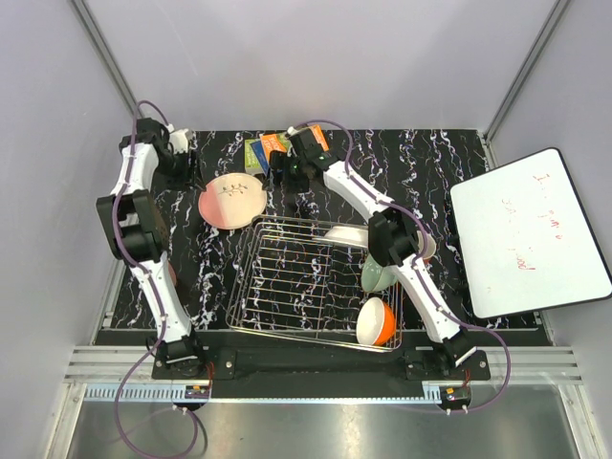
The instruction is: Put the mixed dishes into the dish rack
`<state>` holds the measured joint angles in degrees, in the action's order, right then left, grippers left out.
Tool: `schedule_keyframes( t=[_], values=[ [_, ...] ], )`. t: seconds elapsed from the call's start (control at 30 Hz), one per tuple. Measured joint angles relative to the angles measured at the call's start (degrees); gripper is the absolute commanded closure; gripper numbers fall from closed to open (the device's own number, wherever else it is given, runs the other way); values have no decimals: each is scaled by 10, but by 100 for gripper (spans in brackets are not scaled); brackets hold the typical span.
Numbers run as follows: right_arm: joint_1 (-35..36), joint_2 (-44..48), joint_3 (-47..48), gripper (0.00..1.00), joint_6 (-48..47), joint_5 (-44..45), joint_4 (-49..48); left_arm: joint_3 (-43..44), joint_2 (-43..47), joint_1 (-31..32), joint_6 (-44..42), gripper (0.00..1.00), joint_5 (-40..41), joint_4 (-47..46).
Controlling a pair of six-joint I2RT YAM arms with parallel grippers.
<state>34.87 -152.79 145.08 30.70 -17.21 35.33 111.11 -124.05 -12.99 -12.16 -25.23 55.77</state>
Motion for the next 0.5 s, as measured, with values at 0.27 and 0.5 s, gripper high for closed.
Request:
schedule_keyframes(
  t=[0.27, 0.5],
  values=[
    [-1, -12, -4, 15, 14, -17, -9, 8, -54, -2, 8, 44, 28, -26],
    [-2, -21, -12, 15, 28, -34, -20, 8, -83, -2, 11, 46, 27, -33]
  ],
)
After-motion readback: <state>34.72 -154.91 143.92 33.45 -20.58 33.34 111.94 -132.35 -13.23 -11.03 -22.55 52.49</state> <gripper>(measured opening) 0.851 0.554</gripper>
